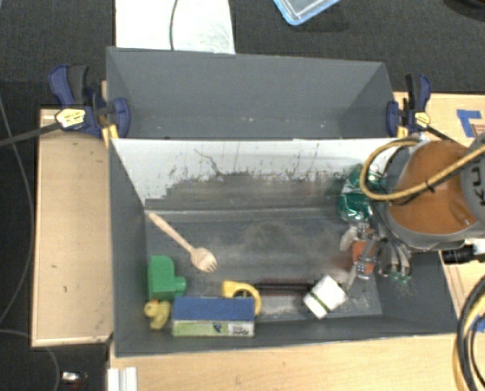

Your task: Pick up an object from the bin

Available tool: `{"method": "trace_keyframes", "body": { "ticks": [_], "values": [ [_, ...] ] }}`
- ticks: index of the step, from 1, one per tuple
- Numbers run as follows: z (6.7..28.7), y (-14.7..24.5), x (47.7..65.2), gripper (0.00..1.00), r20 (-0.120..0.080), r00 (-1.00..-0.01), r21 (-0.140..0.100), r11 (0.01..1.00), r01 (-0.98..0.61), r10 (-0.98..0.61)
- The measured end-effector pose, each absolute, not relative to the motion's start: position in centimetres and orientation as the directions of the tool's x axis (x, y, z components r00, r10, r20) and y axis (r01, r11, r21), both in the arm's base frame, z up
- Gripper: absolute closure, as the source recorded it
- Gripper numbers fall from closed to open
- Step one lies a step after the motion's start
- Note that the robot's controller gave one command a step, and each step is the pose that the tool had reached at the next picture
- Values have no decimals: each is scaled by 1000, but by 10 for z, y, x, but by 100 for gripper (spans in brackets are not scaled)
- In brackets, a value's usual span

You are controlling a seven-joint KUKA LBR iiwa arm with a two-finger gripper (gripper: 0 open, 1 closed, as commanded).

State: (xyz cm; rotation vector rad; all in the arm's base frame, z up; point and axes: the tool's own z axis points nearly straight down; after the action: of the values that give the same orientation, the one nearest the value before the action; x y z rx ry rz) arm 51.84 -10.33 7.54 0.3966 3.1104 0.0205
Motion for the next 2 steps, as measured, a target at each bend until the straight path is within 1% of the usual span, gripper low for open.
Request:
{"method": "trace_keyframes", "body": {
  "ticks": [1,2],
  "values": [
    [55,-83,513,0,-7,-989,11,989,148,148],
    [102,-147,504,0,-4,-968,13,967,253,253]
  ]
}}
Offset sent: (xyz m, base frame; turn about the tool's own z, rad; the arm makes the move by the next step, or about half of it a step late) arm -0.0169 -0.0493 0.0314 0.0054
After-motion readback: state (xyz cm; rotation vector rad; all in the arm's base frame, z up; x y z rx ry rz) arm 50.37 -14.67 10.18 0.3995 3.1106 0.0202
